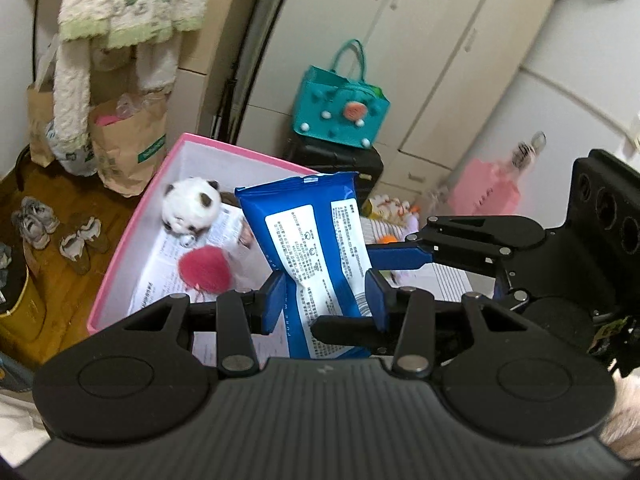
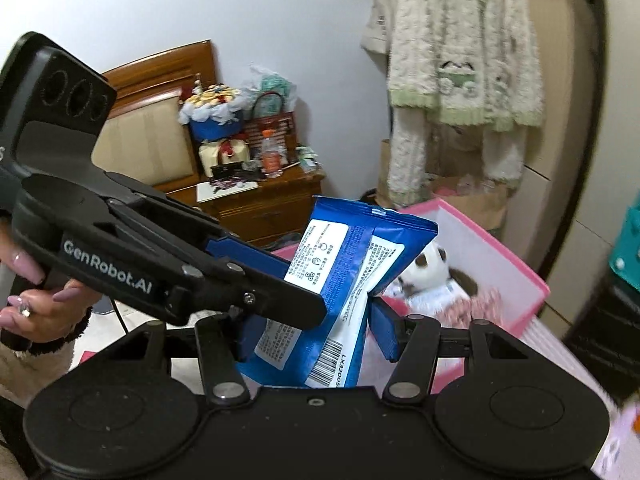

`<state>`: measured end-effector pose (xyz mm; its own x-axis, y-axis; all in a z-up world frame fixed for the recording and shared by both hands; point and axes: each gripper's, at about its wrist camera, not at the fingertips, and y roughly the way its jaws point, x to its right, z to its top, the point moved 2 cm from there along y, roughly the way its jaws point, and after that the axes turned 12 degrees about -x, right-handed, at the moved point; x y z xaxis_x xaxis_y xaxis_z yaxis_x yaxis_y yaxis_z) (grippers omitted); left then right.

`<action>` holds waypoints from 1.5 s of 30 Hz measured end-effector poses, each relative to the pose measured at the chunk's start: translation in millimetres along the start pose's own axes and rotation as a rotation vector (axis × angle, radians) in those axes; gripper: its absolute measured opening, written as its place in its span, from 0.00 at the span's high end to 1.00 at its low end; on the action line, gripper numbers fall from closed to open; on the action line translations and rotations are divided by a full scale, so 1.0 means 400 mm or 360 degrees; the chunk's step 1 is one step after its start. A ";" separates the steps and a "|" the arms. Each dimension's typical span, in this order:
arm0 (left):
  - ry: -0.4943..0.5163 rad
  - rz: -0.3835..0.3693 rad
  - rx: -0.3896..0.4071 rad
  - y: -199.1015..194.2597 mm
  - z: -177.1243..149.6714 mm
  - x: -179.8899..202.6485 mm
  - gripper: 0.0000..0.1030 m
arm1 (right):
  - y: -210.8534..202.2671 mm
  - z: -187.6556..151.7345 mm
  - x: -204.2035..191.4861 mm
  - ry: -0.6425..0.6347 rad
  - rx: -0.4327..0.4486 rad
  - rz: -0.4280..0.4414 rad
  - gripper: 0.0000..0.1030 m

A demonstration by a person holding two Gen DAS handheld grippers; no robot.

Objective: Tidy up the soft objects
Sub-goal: 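Lift the wipes packet with both tools and carry it over the pink box, then open both tools to drop the packet into the box and withdraw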

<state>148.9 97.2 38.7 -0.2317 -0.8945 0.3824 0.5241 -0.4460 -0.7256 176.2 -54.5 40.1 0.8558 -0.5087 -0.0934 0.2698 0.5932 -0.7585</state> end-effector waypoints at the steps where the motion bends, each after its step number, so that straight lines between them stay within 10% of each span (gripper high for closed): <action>1: -0.0026 -0.0005 0.0006 0.004 0.011 -0.015 0.59 | 0.016 0.013 0.012 -0.0023 -0.0009 0.0026 0.40; 33: -0.0441 -0.0156 -0.0458 0.246 0.018 -0.239 0.61 | 0.269 0.042 0.141 -0.0739 -0.0568 0.0484 0.37; 45: -0.0384 -0.0077 -0.0441 0.234 0.013 -0.215 0.61 | 0.278 0.049 0.162 -0.0621 -0.0565 0.0595 0.36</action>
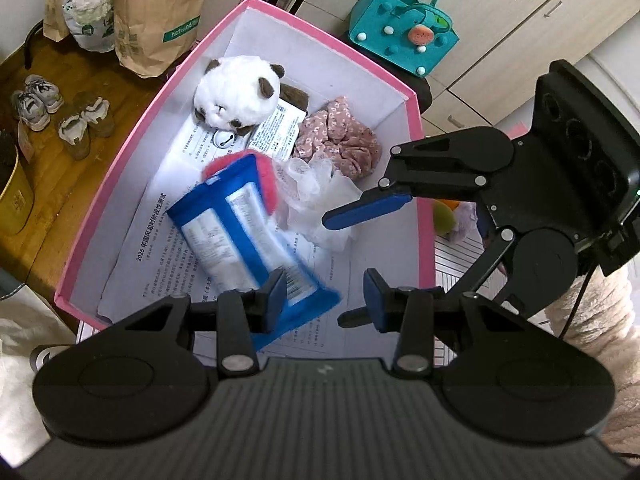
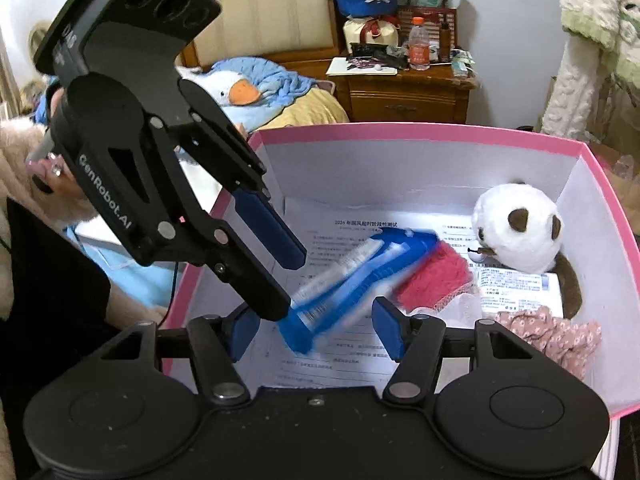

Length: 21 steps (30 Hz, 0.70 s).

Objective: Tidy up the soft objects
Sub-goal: 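Open both tools to drop the packet into the box and withdraw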

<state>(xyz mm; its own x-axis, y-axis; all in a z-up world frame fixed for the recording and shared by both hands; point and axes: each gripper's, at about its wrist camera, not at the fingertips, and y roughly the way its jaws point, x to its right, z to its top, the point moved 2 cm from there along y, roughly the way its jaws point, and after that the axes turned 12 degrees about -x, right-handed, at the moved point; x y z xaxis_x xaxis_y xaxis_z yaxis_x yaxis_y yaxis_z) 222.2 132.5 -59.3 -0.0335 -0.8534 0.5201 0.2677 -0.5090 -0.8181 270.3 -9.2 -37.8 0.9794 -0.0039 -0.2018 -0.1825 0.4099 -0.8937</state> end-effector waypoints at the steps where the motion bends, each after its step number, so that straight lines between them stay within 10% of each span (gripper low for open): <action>1: 0.0003 -0.0002 -0.0001 -0.002 -0.001 0.002 0.61 | 0.001 -0.001 -0.001 0.0021 0.0004 -0.0014 0.36; 21: 0.0532 0.0368 0.0156 -0.176 -0.109 0.233 0.47 | -0.308 -0.274 -0.248 0.0761 0.0337 -0.0624 0.35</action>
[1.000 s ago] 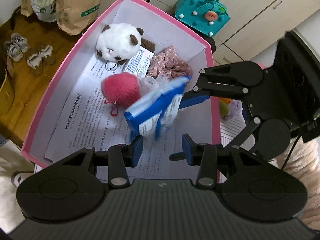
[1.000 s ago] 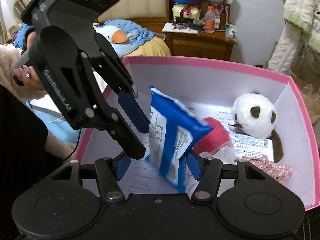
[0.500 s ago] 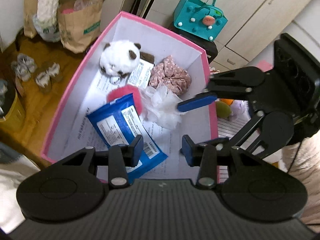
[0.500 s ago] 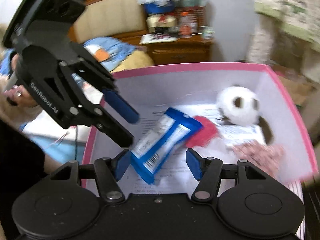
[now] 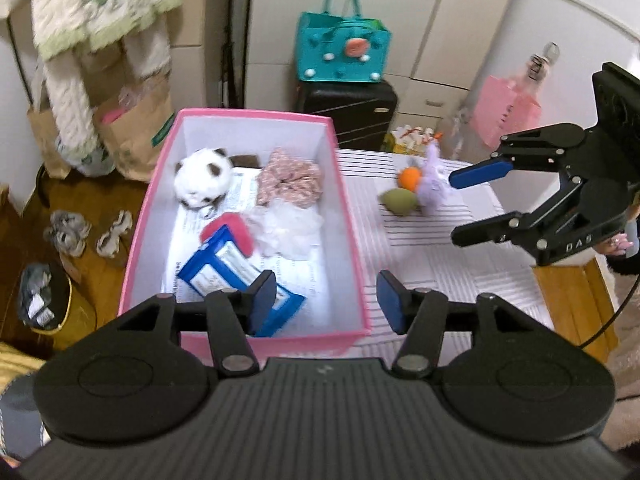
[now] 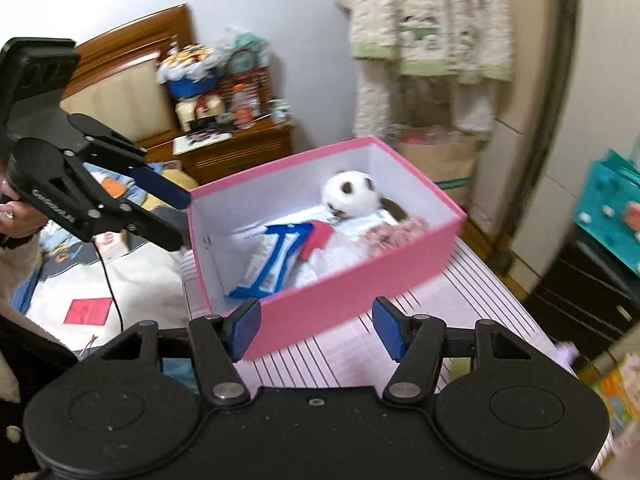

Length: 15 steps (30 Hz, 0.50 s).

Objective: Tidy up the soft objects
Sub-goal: 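Open both tools to drop the packet into the box and withdraw, then move both tools toward the purple plush doll on the table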

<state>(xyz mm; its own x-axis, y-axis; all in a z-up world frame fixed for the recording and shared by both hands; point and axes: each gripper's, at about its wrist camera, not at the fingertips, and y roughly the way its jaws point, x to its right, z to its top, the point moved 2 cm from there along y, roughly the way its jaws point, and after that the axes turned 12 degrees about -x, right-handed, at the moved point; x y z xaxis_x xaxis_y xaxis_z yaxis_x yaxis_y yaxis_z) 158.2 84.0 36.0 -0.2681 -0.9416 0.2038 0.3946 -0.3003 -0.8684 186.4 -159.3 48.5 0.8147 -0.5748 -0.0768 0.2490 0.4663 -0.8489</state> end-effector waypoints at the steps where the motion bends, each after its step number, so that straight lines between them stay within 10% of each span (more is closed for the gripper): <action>1: 0.0029 0.0000 0.0001 -0.010 -0.005 0.018 0.47 | -0.014 -0.014 -0.002 0.0022 0.0006 -0.0016 0.35; 15: 0.0293 -0.0156 -0.0066 0.018 -0.025 0.236 0.46 | -0.129 -0.246 -0.004 0.0205 0.0101 -0.0179 0.34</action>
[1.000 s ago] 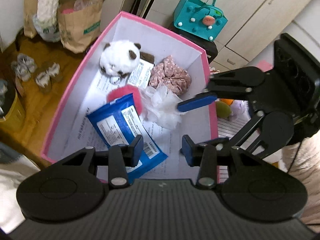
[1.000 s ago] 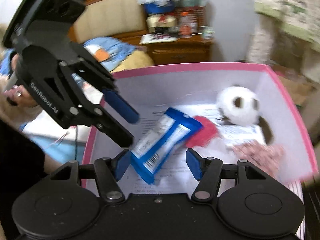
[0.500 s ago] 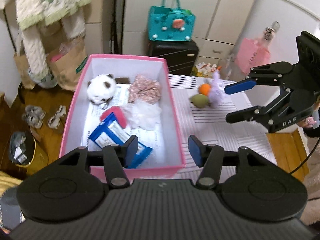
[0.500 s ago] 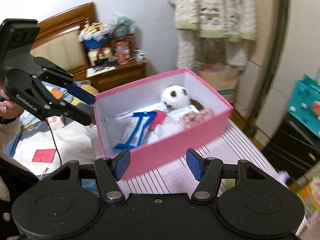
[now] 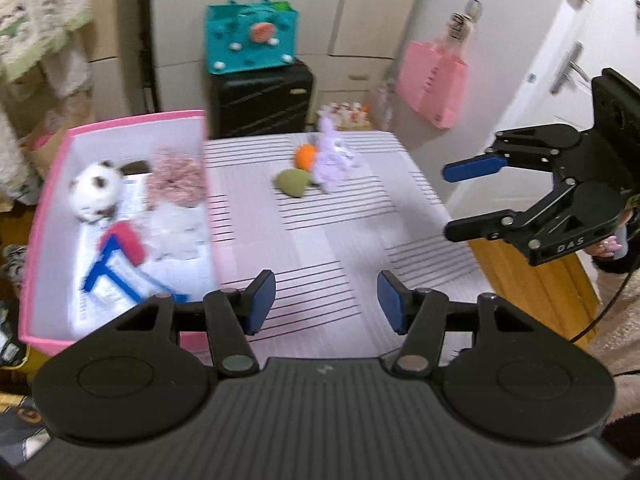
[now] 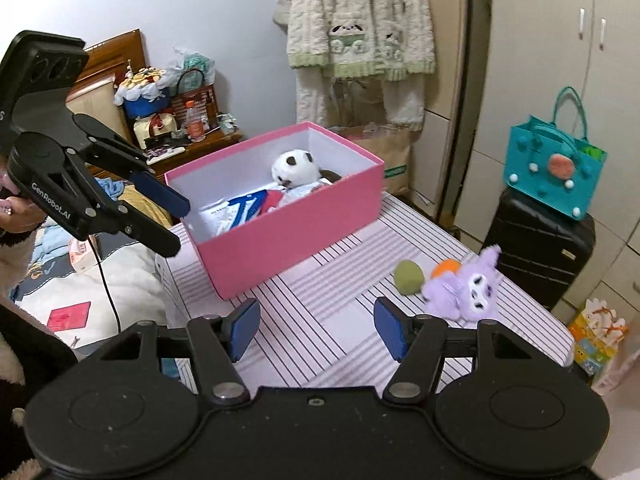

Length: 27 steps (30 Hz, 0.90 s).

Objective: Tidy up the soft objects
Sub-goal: 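Move both tools toward the purple plush doll on the table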

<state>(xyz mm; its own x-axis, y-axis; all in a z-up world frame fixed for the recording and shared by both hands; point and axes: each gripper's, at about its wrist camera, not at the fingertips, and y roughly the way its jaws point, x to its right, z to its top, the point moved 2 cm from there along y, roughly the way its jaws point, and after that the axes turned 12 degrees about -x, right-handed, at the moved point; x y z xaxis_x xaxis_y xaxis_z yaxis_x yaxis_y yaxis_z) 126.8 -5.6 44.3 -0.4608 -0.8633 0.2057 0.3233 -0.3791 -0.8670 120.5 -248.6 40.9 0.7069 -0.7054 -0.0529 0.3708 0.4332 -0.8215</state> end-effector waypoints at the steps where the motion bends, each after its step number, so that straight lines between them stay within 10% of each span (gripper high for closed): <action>1: 0.0015 -0.0021 -0.0009 0.010 0.005 0.013 0.46 | -0.002 -0.013 0.007 0.0007 0.0006 -0.0001 0.33; 27: 0.0174 -0.0094 -0.0077 0.360 0.282 0.108 0.50 | 0.201 -0.091 0.298 -0.0020 0.0299 -0.0132 0.28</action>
<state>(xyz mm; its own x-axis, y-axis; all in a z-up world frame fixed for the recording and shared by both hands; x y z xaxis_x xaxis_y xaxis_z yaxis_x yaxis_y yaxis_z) 246.8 -135.1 -20.4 -0.5663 -0.7974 0.2085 0.2539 -0.4095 -0.8763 212.5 -318.2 -52.2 0.6763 -0.7364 0.0186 0.5329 0.4717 -0.7025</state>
